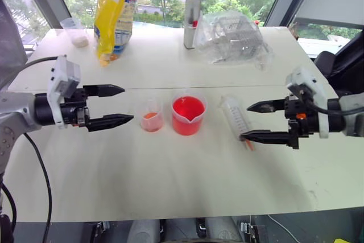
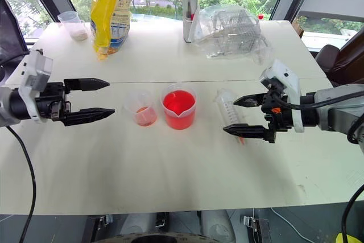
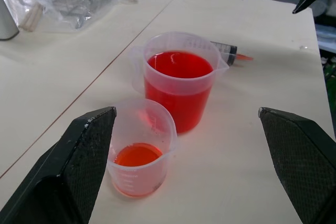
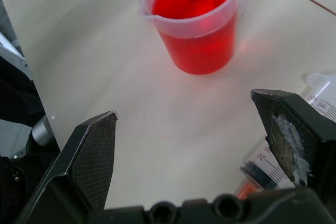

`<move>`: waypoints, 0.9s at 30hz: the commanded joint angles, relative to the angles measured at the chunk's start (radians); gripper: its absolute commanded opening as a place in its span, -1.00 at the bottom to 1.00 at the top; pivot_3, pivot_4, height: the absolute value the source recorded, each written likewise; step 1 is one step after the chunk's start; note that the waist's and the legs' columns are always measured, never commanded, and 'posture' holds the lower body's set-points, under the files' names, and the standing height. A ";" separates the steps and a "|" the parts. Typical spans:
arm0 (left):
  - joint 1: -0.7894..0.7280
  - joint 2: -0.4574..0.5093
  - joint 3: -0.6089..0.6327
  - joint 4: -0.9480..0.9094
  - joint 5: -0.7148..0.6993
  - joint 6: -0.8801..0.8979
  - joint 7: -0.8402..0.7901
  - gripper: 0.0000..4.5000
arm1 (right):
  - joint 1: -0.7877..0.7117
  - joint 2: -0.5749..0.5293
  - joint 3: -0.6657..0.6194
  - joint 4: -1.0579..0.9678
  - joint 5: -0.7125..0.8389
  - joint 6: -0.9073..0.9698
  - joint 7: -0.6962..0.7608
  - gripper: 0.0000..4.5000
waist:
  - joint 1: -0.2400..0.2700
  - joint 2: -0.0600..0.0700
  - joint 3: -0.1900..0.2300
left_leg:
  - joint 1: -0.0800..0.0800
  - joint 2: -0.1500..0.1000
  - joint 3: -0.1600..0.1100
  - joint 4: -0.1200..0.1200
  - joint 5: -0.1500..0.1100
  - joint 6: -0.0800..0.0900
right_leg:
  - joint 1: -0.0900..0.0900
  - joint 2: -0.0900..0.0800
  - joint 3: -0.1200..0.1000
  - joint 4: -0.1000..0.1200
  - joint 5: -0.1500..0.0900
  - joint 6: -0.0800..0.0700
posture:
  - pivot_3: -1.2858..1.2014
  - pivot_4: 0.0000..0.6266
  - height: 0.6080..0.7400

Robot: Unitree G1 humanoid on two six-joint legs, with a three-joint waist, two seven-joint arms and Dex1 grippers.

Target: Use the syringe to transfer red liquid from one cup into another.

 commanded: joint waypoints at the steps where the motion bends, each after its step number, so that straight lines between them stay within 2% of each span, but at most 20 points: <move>1: -0.004 0.015 0.019 -0.011 0.009 -0.022 -0.008 1.00 | 0.007 -0.020 -0.029 -0.007 -0.015 -0.030 0.013 0.97 | 0.000 0.000 0.000 | 0.000 0.000 0.000 0.000 0.000 0.000 | 0.000 0.000 0.000 0.000 0.000 0.000 | 0.03 -0.52 1.00; 21: -0.038 0.000 -0.004 0.001 0.000 -0.023 0.004 1.00 | 0.014 -0.039 0.001 0.024 -0.068 -0.038 0.027 0.97 | 0.000 0.000 0.000 | 0.000 0.000 0.000 0.000 0.000 0.000 | 0.000 0.000 0.000 0.000 0.000 0.000 | 0.03 -0.52 1.00; 27: -0.047 -0.005 -0.007 0.007 0.000 -0.024 0.006 1.00 | -0.019 -0.042 0.055 0.035 -0.126 -0.032 -0.007 0.97 | 0.000 0.000 0.000 | 0.000 0.000 0.000 0.000 0.000 0.000 | 0.000 0.000 0.000 0.000 0.000 0.000 | 0.03 -0.52 1.00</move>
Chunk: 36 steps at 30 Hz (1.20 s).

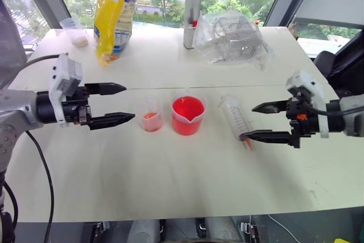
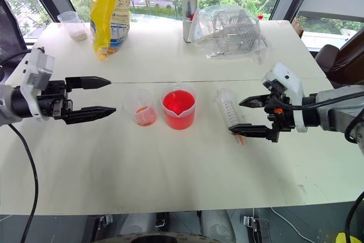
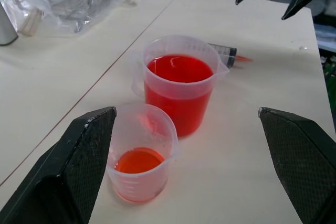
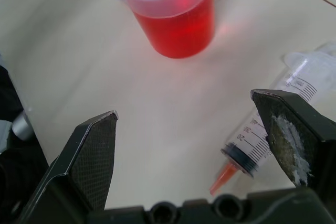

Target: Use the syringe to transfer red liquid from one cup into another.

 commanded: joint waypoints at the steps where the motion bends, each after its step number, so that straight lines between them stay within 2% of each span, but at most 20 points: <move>1: -0.023 -0.004 0.011 -0.001 -0.004 -0.014 0.001 1.00 | -0.060 -0.023 0.033 0.005 -0.033 0.014 -0.024 0.97 | -0.001 0.000 0.000 | 0.000 0.000 0.000 0.000 0.000 0.000 | 0.000 0.000 0.000 0.000 0.000 0.000 | 0.03 -0.52 1.00; 5: -0.039 -0.017 -0.005 0.004 0.000 -0.017 0.003 1.00 | -0.196 -0.008 0.130 0.067 -0.032 0.091 -0.004 0.97 | -0.002 0.000 0.000 | 0.000 0.000 0.000 0.000 0.000 0.000 | 0.000 0.000 0.000 0.000 0.000 0.000 | 0.03 -0.52 1.00; 10: -0.036 -0.034 -0.029 0.007 0.026 -0.041 0.002 1.00 | -0.408 0.031 0.338 0.189 -0.119 0.202 0.011 0.97 | -0.002 0.000 0.000 | 0.000 0.000 0.000 0.000 0.000 0.000 | -0.001 0.000 0.000 0.001 0.000 0.000 | 0.03 -0.52 1.00; 12: -0.036 -0.042 -0.034 0.006 0.031 -0.047 0.006 1.00 | -0.515 0.074 0.438 0.254 -0.174 0.280 -0.019 0.97 | -0.005 0.000 0.000 | 0.000 0.000 0.001 0.001 0.000 0.000 | -0.001 0.000 0.001 0.001 0.000 0.000 | 0.03 -0.52 1.00; 15: -0.026 -0.057 -0.039 -0.009 0.034 -0.053 0.017 1.00 | -0.689 0.199 0.580 0.415 -0.238 0.460 -0.086 0.97 | -0.009 0.000 0.000 | 0.000 0.000 0.001 0.000 0.000 0.000 | -0.002 0.000 0.002 0.002 0.000 -0.001 | 0.03 -0.52 1.00; 19: -0.013 -0.069 -0.039 -0.026 0.036 -0.056 0.031 1.00 | -0.833 0.320 0.709 0.667 -0.289 0.546 -0.125 0.97 | -0.003 0.000 0.000 | -0.001 0.000 0.002 0.000 0.000 0.000 | -0.004 0.000 0.002 0.003 0.000 0.000 | 0.03 -0.52 1.00; 23: -0.003 -0.074 -0.033 -0.044 0.033 -0.053 0.048 1.00 | -0.899 0.394 0.775 0.824 -0.331 0.550 -0.154 0.97 | 0.001 0.000 0.000 | -0.004 -0.002 0.001 0.000 0.000 0.000 | -0.005 -0.002 0.001 0.003 0.001 0.000 | 0.03 -0.52 1.00; 28: 0.012 -0.073 -0.026 -0.064 0.033 -0.053 0.066 1.00 | -0.907 0.473 0.811 0.926 -0.397 0.543 -0.205 0.97 | -0.004 0.000 0.000 | -0.004 -0.002 0.002 0.000 -0.001 0.002 | -0.005 -0.003 0.001 0.003 0.001 0.000 | 0.03 -0.52 1.00; 36: 0.024 -0.073 -0.019 -0.085 0.027 -0.047 0.090 1.00 | -0.908 0.603 0.766 1.137 -0.500 0.466 -0.274 0.97 | -0.008 0.000 0.000 | -0.003 -0.002 0.002 0.000 0.000 0.001 | -0.006 -0.002 0.001 0.005 0.001 0.001 | 0.03 -0.52 1.00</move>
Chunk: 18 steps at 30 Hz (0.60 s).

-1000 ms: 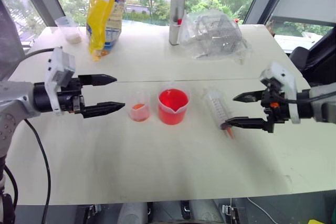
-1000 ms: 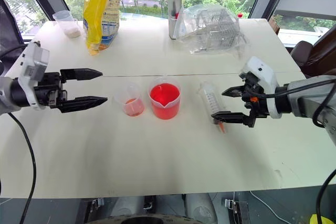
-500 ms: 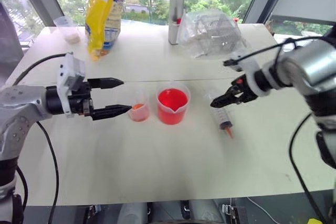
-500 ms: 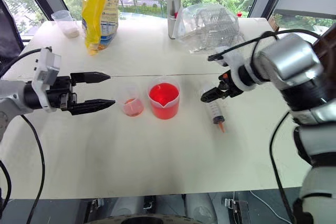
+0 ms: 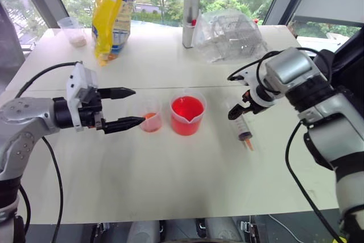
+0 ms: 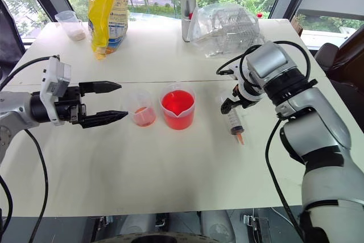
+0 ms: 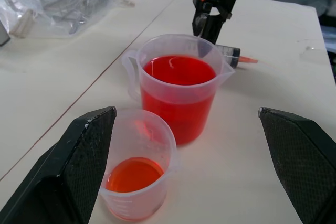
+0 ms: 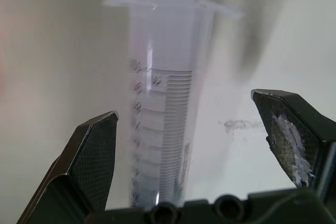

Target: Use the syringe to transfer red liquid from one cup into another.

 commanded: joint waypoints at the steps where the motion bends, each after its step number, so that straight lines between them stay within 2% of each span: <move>1: -0.005 0.004 0.037 -0.034 -0.014 -0.004 0.016 1.00 | -0.030 0.039 -0.047 0.087 -0.051 -0.042 -0.024 0.97 | 0.000 0.000 0.000 | 0.000 0.000 0.000 0.000 0.000 0.000 | 0.000 0.000 0.000 0.000 0.000 0.000 | 0.03 -0.52 1.00; 11: -0.004 0.006 0.039 -0.049 -0.025 0.003 0.043 1.00 | -0.028 0.131 -0.106 0.205 -0.131 -0.069 -0.059 0.97 | -0.001 -0.001 0.000 | 0.003 0.000 0.000 0.000 0.000 0.000 | 0.003 0.000 0.000 0.000 0.000 0.000 | 0.03 -0.52 1.00; 14: -0.004 0.007 0.037 -0.049 -0.025 0.001 0.046 1.00 | -0.029 0.151 -0.127 0.214 -0.141 -0.053 -0.062 0.60 | -0.003 -0.001 0.000 | 0.003 0.000 -0.001 0.000 0.000 0.000 | 0.004 0.000 0.000 0.001 0.000 0.000 | 0.03 -0.52 1.00; 18: -0.012 0.008 0.032 -0.042 -0.025 -0.001 0.044 1.00 | -0.027 0.151 -0.146 0.198 -0.149 -0.021 -0.068 -0.26 | -0.005 -0.001 0.000 | 0.003 0.000 -0.001 0.000 0.000 -0.001 | 0.004 0.000 0.000 0.001 0.000 0.000 | 0.03 -0.52 1.00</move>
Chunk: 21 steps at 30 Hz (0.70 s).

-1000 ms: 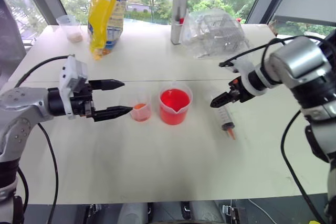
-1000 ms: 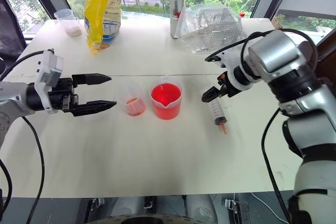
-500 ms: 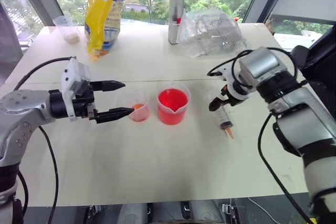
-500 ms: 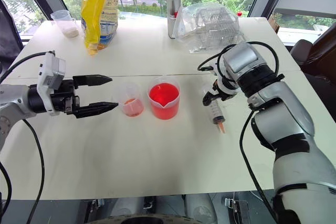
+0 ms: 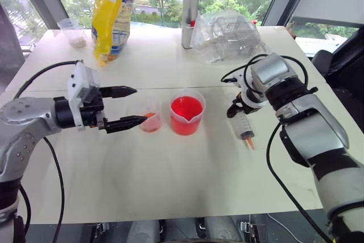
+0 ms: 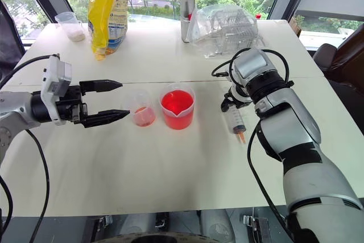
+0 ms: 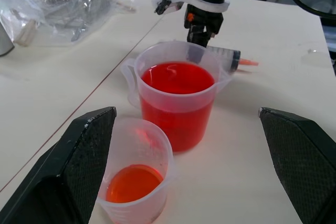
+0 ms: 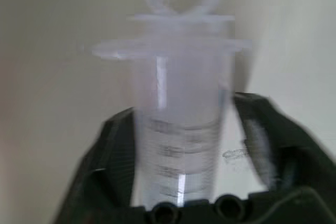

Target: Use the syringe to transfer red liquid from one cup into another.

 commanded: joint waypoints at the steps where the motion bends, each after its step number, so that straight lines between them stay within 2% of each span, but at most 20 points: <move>1: -0.014 0.008 0.031 -0.012 -0.008 -0.006 0.002 1.00 | -0.008 0.005 -0.021 -0.018 0.000 0.033 0.002 -0.35 | 0.000 0.000 0.000 | 0.000 0.000 0.000 0.000 0.000 0.000 | 0.000 0.000 0.000 0.000 0.000 0.000 | 0.03 -0.52 1.00; 5: -0.035 0.008 0.022 0.008 -0.005 -0.007 -0.006 1.00 | 0.007 -0.041 -0.057 -0.122 0.020 0.089 -0.007 -0.35 | 0.002 0.000 0.000 | -0.001 0.000 0.000 0.000 0.000 0.000 | -0.001 0.000 0.000 0.000 0.000 0.000 | 0.03 -0.52 1.00; 9: -0.080 0.007 0.014 0.043 -0.004 -0.007 -0.014 1.00 | 0.034 -0.164 -0.090 -0.348 0.109 0.100 0.024 -0.35 | 0.010 0.001 0.001 | -0.003 -0.001 0.000 0.000 0.000 0.000 | -0.003 -0.001 -0.001 0.000 0.000 0.000 | 0.03 -0.52 1.00; 14: -0.123 0.009 -0.014 0.084 0.012 -0.019 -0.041 1.00 | 0.068 -0.264 -0.281 -0.605 0.173 0.100 -0.018 -0.35 | 0.007 0.001 0.001 | -0.003 -0.001 0.000 -0.001 0.000 0.001 | -0.003 0.000 -0.001 -0.001 0.000 0.000 | 0.03 -0.52 1.00; 17: -0.161 0.003 -0.041 0.117 0.030 -0.031 -0.066 1.00 | 0.104 -0.261 -0.445 -0.783 0.157 -0.010 -0.069 -0.35 | 0.006 0.001 0.001 | -0.003 0.000 0.000 -0.001 0.000 0.000 | -0.003 0.001 0.000 -0.001 0.000 0.000 | 0.03 -0.52 1.00; 21: -0.208 -0.004 -0.064 0.163 0.052 -0.046 -0.096 1.00 | 0.137 -0.221 -0.569 -0.931 0.206 -0.143 -0.063 -0.35 | 0.004 0.001 0.001 | -0.003 0.001 0.000 -0.001 0.000 0.000 | -0.003 0.002 -0.001 -0.001 0.000 0.001 | 0.03 -0.52 1.00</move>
